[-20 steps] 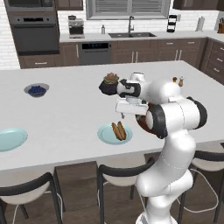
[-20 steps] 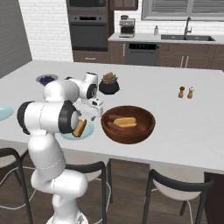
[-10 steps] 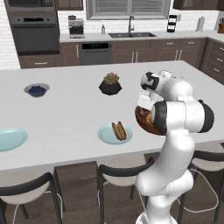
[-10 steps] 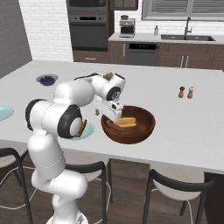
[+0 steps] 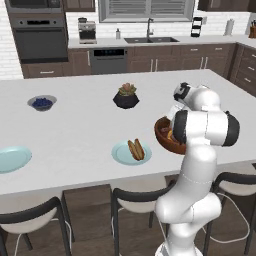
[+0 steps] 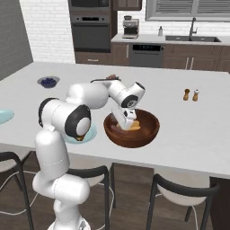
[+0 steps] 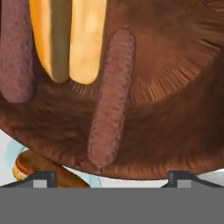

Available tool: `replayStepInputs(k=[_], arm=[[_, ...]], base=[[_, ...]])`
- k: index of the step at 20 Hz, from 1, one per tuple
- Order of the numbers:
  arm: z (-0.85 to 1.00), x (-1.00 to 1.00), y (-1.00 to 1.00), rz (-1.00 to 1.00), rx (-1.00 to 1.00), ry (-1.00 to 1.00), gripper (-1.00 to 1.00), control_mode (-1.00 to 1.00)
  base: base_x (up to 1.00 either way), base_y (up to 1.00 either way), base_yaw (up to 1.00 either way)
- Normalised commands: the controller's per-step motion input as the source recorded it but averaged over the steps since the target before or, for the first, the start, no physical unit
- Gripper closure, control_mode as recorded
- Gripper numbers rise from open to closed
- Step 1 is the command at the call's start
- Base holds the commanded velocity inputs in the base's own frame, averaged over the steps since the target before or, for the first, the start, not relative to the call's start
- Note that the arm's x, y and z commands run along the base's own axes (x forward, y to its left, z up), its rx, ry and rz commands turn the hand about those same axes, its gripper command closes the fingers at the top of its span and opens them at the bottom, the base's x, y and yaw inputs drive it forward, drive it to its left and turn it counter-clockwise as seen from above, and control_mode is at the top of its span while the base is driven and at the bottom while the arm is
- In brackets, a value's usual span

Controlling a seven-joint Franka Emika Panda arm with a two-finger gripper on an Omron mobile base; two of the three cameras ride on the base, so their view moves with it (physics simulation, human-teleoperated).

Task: Place one bun and one sausage from the bowl on each plate.

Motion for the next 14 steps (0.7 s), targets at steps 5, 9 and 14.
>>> replayStepInputs(k=[5,9,14], arm=[[-0.27,0.2,-0.07,-0.32,-0.05,0.0,-1.0,-1.0],[0.0,0.1,0.03,-0.12,-0.05,0.03,-1.0,-1.0],[-0.06,-0.38,0.06,0.0,-0.01,0.06,-1.0,-1.0]], base=[[0.0,0.0,0.0],[0.0,0.0,0.0],[0.0,0.0,0.0]])
